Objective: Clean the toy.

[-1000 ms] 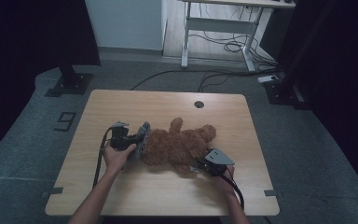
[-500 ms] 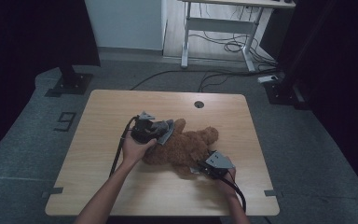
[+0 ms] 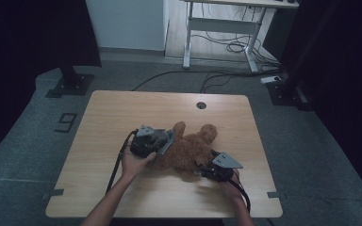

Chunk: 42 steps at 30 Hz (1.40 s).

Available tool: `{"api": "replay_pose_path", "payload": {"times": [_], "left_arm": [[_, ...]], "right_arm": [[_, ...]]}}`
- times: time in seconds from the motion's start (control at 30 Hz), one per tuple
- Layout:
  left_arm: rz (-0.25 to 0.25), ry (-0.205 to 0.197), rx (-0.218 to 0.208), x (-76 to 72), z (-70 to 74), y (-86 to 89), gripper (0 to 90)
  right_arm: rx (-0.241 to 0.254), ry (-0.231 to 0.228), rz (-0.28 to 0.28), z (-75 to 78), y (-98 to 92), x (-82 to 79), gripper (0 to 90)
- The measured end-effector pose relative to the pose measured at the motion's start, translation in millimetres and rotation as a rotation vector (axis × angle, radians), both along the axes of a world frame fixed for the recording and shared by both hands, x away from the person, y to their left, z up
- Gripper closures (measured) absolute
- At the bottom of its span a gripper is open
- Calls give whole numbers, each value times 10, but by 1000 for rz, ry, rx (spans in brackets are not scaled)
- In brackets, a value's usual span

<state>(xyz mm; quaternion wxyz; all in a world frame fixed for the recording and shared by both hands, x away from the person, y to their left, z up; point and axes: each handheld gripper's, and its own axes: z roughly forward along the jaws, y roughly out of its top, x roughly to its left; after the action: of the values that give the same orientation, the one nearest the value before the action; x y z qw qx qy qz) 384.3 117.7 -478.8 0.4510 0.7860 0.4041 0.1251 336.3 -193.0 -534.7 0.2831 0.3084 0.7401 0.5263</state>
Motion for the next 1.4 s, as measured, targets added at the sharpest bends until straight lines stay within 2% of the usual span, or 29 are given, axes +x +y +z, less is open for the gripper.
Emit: {"api": "replay_pose_path", "payload": {"times": [0.07, 0.13, 0.2, 0.3, 0.4, 0.47, 0.57, 0.6, 0.63, 0.7, 0.73, 0.8, 0.9, 1.07, 1.13, 1.23, 1.3, 1.37, 1.4], "left_arm": [[2, -19, -15, -83, -26, 2, 785], [-1, -42, -11, -160, -40, -4, 786], [-4, -66, -7, -244, -50, -9, 786], [-9, -86, -11, -344, -72, -12, 787], [-13, -108, -3, -424, -88, -20, 789], [-13, -112, -5, -455, -93, -22, 790], [-14, -113, -14, -472, -107, -12, 791], [-12, -111, -19, -479, -112, -9, 792], [-14, -111, -21, -485, -117, -5, 792], [-15, -113, -27, -503, -128, -2, 792], [-17, -115, -29, -514, -133, 0, 792], [-23, -117, -34, -544, -137, 3, 792], [-32, -117, -53, -611, -141, 18, 792], [-41, -105, -82, -710, -91, 28, 788], [-39, -87, -96, -701, 3, 21, 785], [-52, -93, -93, -654, 219, -69, 782], [-81, -106, -100, -626, 369, -209, 781], [-120, -130, -90, -619, 504, -427, 780], [-120, -130, -90, -619, 504, -427, 778]], "right_arm": [[34, 45, 12, 29, -66, -20, 236], [72, 100, 19, 73, -154, -43, 201], [119, 117, 30, 121, -218, -70, 185], [162, 150, 40, 219, -278, -71, 160], [172, 170, 50, 291, -267, -17, 145], [160, 192, 51, 323, -225, 53, 144], [108, 276, 71, 326, -116, 202, 131], [109, 308, 81, 314, -90, 246, 136], [105, 342, 87, 299, -76, 285, 170], [114, 360, 109, 262, -70, 300, 327], [114, 353, 114, 247, -71, 281, 395], [89, 310, 124, 220, -69, 203, 480], [86, 266, 129, 171, -88, 60, 530], [94, 236, 145, 72, -141, -104, 553], [94, 227, 143, 52, -146, -136, 561], [106, 217, 127, 18, -153, -159, 568], [104, 206, 119, 9, -143, -171, 570], [92, 195, 113, 12, -118, -187, 572], [87, 188, 106, 13, -103, -196, 573]]}}
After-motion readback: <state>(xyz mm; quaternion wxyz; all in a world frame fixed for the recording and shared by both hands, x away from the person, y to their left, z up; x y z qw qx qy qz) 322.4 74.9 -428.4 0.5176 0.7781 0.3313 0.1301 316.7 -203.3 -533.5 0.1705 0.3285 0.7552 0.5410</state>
